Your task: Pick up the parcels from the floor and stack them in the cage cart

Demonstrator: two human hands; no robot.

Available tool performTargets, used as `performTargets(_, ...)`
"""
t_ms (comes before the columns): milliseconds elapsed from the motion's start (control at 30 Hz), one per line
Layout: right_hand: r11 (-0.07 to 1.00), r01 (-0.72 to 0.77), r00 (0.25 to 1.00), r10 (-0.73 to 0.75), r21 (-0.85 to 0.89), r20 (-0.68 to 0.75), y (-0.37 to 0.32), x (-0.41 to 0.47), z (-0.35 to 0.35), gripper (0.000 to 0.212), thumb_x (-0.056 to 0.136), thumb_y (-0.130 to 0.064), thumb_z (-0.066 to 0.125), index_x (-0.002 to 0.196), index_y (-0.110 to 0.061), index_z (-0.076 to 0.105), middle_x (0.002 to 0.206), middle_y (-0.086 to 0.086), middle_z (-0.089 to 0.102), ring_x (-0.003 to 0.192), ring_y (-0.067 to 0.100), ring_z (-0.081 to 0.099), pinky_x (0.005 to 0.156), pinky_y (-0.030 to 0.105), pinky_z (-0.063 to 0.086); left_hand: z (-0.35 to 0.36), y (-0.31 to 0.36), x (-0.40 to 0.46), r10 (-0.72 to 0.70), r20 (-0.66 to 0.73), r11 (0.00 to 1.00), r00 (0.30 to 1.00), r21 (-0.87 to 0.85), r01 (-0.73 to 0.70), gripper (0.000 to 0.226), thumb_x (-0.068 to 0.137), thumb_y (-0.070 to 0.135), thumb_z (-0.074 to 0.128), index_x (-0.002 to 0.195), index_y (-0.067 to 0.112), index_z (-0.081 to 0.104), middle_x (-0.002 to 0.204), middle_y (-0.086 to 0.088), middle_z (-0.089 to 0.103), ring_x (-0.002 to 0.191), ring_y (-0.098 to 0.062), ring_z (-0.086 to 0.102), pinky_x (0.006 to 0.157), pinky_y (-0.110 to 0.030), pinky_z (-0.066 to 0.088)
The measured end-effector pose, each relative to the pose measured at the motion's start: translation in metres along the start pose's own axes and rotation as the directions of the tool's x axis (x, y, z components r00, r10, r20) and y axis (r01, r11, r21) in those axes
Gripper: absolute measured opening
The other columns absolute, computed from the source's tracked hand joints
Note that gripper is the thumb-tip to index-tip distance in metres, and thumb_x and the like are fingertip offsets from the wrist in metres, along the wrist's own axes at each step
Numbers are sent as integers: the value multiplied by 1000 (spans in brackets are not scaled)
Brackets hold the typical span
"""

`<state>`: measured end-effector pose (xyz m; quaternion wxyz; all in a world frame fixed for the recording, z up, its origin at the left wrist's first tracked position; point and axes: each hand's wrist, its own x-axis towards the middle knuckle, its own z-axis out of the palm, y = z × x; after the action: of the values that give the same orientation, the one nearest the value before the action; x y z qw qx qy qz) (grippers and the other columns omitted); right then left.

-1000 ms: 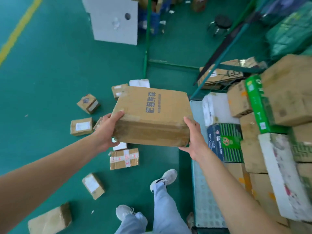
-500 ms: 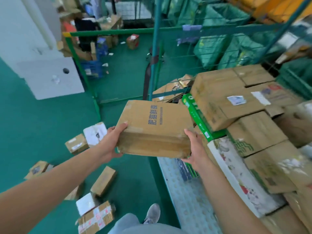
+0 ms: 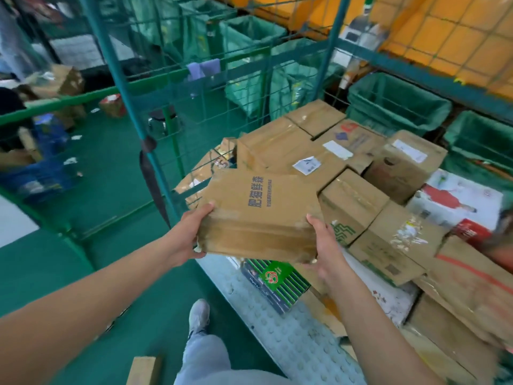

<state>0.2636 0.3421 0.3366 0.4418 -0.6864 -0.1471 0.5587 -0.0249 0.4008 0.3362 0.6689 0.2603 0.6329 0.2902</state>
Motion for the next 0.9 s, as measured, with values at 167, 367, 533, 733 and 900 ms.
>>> performTargets(167, 994, 18, 992, -4, 107, -128, -27, 38, 13, 70, 90, -60, 66, 148, -36, 36, 141, 2, 48, 120, 30, 52, 104, 65, 46, 22, 59, 61, -5, 126, 996, 992, 85, -6, 47, 89, 60, 67, 125, 31, 56, 123, 0, 63, 116, -26, 59, 105, -60, 44)
performTargets(367, 981, 49, 972, -3, 189, -234, -58, 72, 50, 72, 87, -63, 67, 147, -38, 38, 138, 1, 50, 118, 29, 54, 103, 64, 47, 30, 131, 134, -48, 239, 987, 970, 161, 9, 49, 89, 60, 68, 124, 29, 54, 124, -4, 63, 110, -25, 59, 107, -60, 42)
performTargets(533, 962, 77, 941, 17, 263, -339, -75, 94, 70, 65, 90, -59, 65, 145, -34, 40, 128, -3, 51, 109, 23, 54, 102, 62, 49, 44, 174, 183, -62, 312, 972, 948, 237, -14, 45, 88, 58, 68, 121, 29, 55, 112, -3, 63, 103, -25, 59, 102, -53, 45)
performTargets(733, 939, 87, 898, 71, 332, -435, -95, 118, 74, 67, 92, -59, 64, 144, -28, 36, 129, 3, 50, 113, 28, 54, 100, 57, 50, 82, 210, 223, -67, 384, 962, 921, 269, -43, 60, 83, 60, 73, 129, 27, 56, 116, -5, 66, 106, -25, 62, 88, -44, 49)
performTargets(900, 948, 76, 882, 81, 310, -465, -119, 144, 51, 65, 92, -61, 63, 140, -26, 37, 118, -2, 54, 104, 24, 57, 97, 54, 53, 120, 231, 246, -114, 407, 949, 906, 315, -22, 78, 63, 69, 79, 126, 28, 57, 120, -5, 64, 109, -27, 60, 91, -49, 48)
